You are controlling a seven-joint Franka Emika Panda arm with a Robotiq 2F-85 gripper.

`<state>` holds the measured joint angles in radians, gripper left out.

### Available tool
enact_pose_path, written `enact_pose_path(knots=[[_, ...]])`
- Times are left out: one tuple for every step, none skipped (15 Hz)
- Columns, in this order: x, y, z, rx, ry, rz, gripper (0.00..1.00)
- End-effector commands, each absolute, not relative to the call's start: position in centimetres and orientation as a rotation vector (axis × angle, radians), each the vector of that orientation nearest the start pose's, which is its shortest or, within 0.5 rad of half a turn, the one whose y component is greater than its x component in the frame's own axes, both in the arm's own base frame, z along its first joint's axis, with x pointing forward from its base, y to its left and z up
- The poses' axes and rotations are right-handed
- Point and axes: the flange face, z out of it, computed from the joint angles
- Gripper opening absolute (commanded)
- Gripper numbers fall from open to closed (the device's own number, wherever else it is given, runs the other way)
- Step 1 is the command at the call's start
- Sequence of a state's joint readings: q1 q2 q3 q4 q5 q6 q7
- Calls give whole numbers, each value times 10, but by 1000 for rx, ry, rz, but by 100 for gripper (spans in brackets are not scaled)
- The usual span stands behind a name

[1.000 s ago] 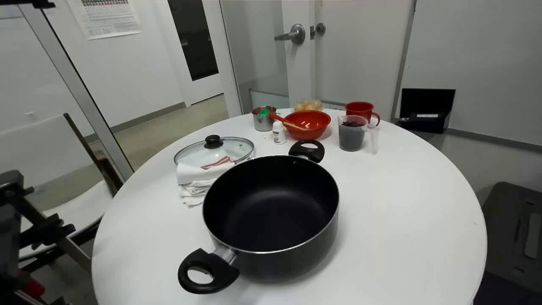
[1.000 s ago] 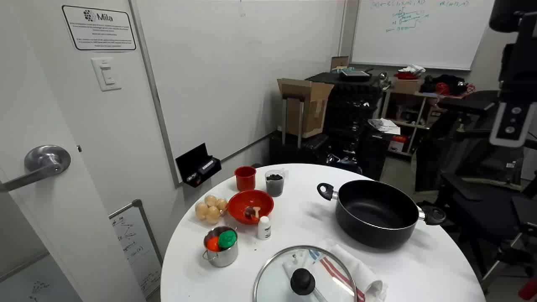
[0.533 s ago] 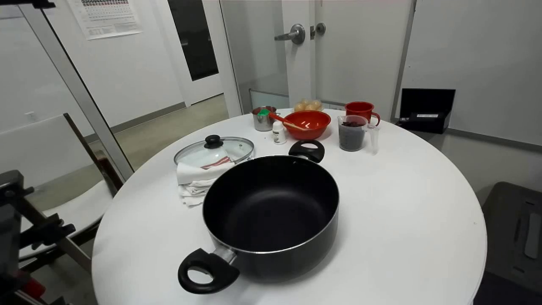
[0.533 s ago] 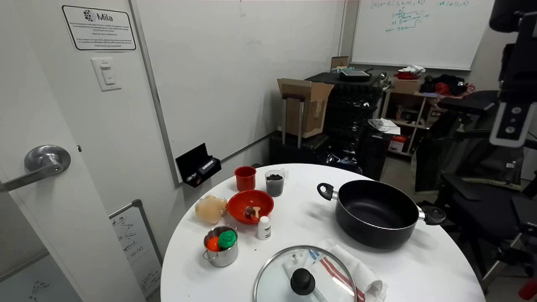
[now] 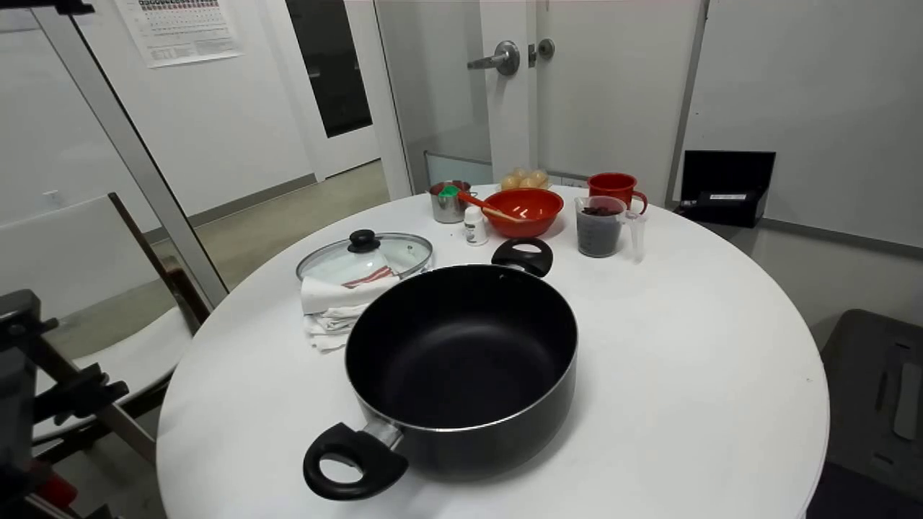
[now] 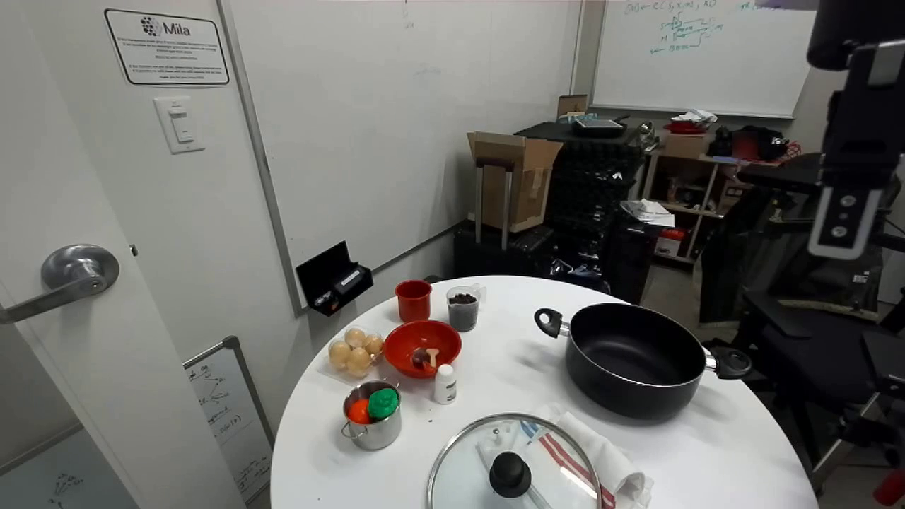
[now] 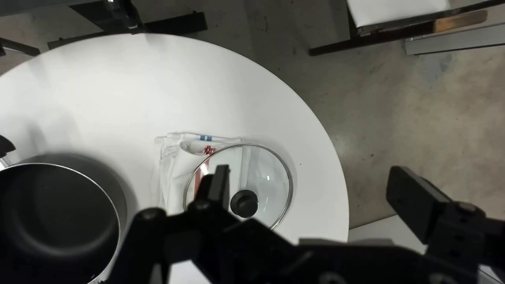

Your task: Pick up the lid, then place it on the pot

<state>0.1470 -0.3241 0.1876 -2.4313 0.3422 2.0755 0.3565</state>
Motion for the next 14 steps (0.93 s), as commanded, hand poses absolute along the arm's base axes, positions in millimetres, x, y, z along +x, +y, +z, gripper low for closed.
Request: enact_pose_path(knots=[[439,161,396,-2925,327,231,100],[446,163,386,-2934,334,254,100],[454,164,374,-2945,343,272,100],[461,166,364,-2954,347,288,100],[470,168,351,-2967,354,299,100],[477,169,341,-2979,362,312,100],[487,172,327,-2998,376,315,100],[495,174,315,-3017,385,317,100],[504,177,302,-3040,392,318,100],[511,179,291,-3057,398,325,100],[521,183,276,-3078,396,326,100],[529,187,263,-3097,395,331,100],[537,190,251,-3114,394,340,100],[545,194,240,-3130,390,351,100]])
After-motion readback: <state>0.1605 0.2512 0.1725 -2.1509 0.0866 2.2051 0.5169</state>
